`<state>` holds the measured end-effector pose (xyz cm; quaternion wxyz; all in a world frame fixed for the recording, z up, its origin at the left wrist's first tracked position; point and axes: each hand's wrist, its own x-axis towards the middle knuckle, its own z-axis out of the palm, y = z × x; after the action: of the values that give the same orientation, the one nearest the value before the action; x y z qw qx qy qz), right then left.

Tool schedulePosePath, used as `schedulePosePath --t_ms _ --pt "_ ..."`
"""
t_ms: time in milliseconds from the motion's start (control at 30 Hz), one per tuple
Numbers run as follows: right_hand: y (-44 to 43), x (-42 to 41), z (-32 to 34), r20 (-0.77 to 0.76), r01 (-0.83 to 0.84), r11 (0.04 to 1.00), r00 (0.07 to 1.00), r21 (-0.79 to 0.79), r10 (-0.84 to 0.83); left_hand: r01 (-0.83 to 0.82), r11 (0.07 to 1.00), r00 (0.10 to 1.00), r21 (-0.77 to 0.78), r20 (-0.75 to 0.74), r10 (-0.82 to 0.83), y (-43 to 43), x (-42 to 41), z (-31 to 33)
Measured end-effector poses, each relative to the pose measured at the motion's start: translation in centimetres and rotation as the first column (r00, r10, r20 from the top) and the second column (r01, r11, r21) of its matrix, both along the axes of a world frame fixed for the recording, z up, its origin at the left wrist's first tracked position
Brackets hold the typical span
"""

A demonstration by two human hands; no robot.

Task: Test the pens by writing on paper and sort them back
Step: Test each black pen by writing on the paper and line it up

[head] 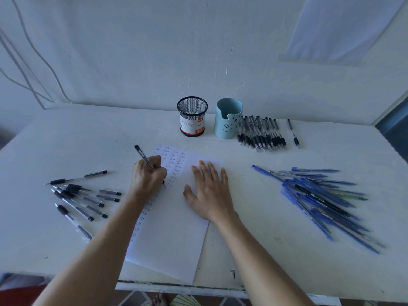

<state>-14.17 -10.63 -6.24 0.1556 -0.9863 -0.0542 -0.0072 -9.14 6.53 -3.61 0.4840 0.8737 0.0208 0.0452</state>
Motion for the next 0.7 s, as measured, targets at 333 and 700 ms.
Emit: schedulePosePath --t_ms 333,700 --pt "0.13 -0.05 0.06 -0.002 0.002 1.0 1.0 -0.018 -0.002 0.006 0.999 1.0 0.047 0.0 -0.006 -0.33 -0.06 0.27" --pt "0.06 0.01 0.06 0.008 0.005 1.0 1.0 0.002 -0.005 0.047 0.998 0.999 0.034 0.024 -0.048 -0.4 -0.2 0.12"
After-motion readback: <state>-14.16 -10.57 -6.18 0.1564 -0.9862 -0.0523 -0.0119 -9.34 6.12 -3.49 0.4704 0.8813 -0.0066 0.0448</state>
